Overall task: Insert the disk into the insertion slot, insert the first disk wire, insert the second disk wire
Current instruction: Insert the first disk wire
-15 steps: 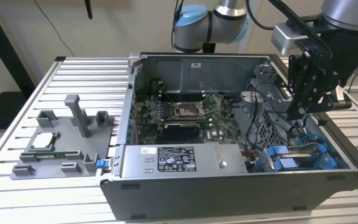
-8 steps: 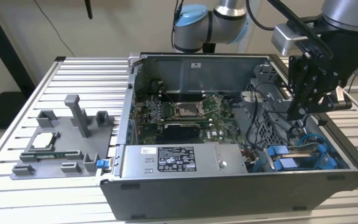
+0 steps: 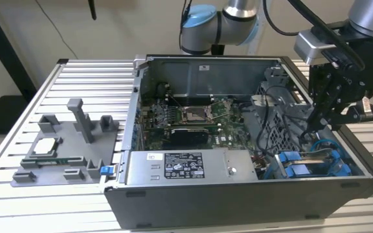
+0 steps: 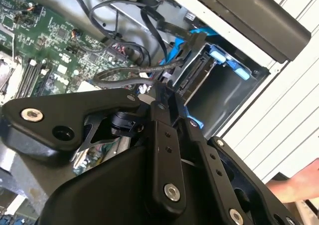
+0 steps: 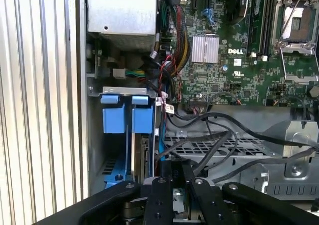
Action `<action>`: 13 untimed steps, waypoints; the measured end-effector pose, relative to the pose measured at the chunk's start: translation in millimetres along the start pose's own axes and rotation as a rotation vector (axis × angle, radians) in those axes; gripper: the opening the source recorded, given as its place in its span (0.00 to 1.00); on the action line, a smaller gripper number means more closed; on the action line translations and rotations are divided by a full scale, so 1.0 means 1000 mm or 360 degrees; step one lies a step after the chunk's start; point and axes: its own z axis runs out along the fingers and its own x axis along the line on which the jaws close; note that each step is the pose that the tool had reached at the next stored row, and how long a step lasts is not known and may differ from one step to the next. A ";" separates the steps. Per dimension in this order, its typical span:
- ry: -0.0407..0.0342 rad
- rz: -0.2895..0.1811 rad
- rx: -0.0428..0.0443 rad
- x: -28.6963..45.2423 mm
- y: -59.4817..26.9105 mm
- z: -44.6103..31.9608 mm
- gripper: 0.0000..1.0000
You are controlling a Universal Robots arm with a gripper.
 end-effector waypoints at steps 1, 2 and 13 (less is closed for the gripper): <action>0.0000 0.0000 -0.0001 0.0015 -0.0012 0.0004 0.00; 0.0000 0.0000 -0.0001 0.0030 -0.0022 0.0007 0.00; -0.0001 0.0000 -0.0004 0.0248 -0.0053 0.0098 0.00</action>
